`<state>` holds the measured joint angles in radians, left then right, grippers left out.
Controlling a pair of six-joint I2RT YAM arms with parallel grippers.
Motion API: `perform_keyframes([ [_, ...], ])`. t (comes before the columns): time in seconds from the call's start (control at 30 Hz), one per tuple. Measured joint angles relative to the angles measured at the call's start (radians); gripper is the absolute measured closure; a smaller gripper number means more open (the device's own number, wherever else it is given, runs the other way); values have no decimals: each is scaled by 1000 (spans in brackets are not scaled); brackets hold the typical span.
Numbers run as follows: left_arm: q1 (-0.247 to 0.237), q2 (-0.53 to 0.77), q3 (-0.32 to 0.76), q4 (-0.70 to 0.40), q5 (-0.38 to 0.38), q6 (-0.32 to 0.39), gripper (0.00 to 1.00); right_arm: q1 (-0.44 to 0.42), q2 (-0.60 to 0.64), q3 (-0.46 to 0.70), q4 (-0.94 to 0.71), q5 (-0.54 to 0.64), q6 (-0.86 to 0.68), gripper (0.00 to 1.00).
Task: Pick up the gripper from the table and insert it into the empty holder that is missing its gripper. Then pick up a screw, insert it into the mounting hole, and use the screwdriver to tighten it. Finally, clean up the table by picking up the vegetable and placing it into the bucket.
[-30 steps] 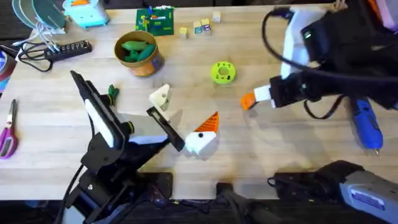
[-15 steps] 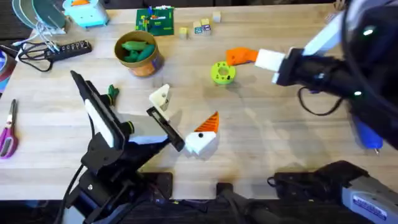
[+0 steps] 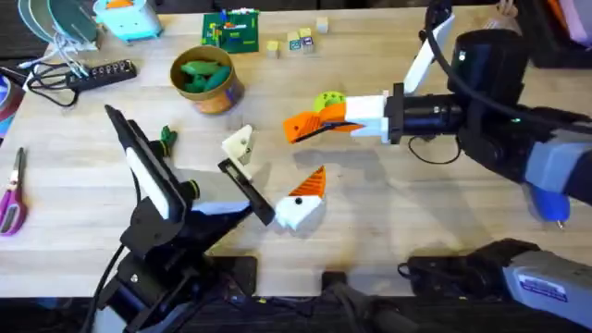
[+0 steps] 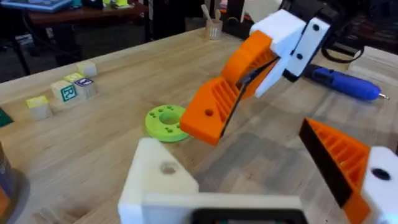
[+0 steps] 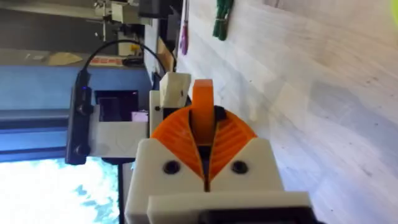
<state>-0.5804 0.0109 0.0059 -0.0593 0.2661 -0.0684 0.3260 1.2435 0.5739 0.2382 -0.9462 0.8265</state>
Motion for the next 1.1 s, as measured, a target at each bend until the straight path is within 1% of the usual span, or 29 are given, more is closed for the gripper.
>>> perform_keyframes([
  [0.1,0,0,0,0,0,0,8,0,26,0,50,-67,63,992],
  [0.2,0,0,0,0,0,0,8,1,46,0,84,-101,118,992],
  [0.37,0,0,0,0,0,0,8,24,79,0,120,-124,172,992],
  [0.5,0,0,0,0,8,0,9,48,102,0,187,-130,213,992],
  [0.67,0,0,0,3,45,0,8,58,104,0,215,-133,242,992],
  [0.93,0,0,0,6,130,0,8,72,104,0,217,-133,264,992],
  [1.1,0,0,0,6,138,0,8,86,104,0,217,-132,267,992],
])
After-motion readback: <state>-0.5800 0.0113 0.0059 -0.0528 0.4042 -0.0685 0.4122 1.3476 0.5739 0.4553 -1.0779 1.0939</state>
